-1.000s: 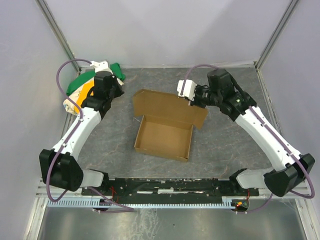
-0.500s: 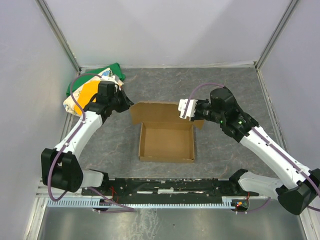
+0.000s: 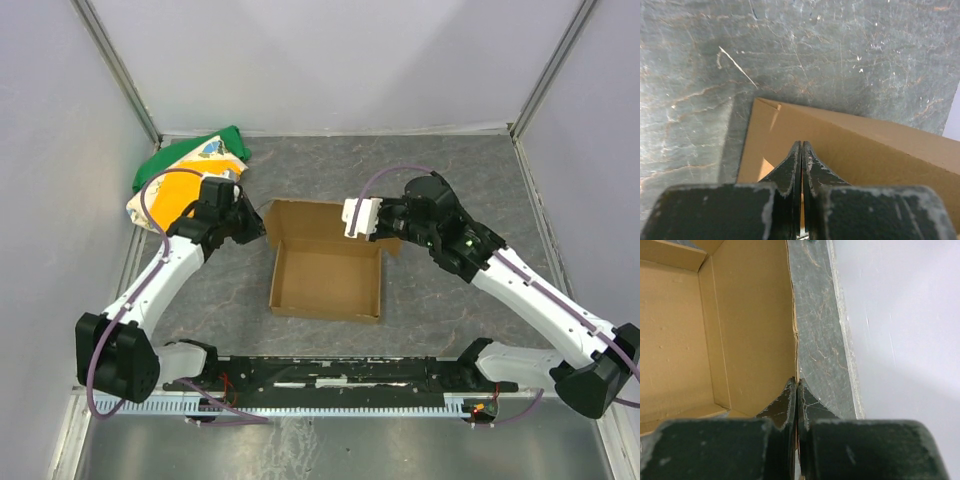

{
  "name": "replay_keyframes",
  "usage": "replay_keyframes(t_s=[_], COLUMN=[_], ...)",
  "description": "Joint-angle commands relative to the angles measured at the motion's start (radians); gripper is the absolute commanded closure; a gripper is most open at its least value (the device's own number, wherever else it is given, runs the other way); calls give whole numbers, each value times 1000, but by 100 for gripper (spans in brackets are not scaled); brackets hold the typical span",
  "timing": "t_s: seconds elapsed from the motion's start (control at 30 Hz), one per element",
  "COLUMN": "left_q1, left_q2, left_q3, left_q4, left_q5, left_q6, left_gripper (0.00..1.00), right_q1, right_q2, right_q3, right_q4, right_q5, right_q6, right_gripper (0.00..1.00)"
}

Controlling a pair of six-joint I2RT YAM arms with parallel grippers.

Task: Fold the paper box

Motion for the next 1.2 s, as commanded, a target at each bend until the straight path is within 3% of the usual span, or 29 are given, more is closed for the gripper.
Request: replay_keyframes(t_s=[0.0,0.23,0.6,0.9,1.17], left_q1=[-45,-78,-81,-81,-81], left_q2=[-2,-10,-49,-115,-224], left_q3=[-11,-49,-167,-17,113], left_q4=[33,39,131,-136,-419], left_q5=[-4,-24,-25,-119,-371], left_q6=[-97,-116,-164,-48,25], left_gripper=[97,97,97,97,95], right_q1=[27,73,164,185,199], right_q2=[13,36,-57,-135,-160], right_q3=[88,102,-38,-89,-98], right_q4=[73,37,16,-25,-72], right_q5=[4,15,94,110,99], right_q6=[-28,-31,15,57,44], right_gripper=[98,98,98,98,98])
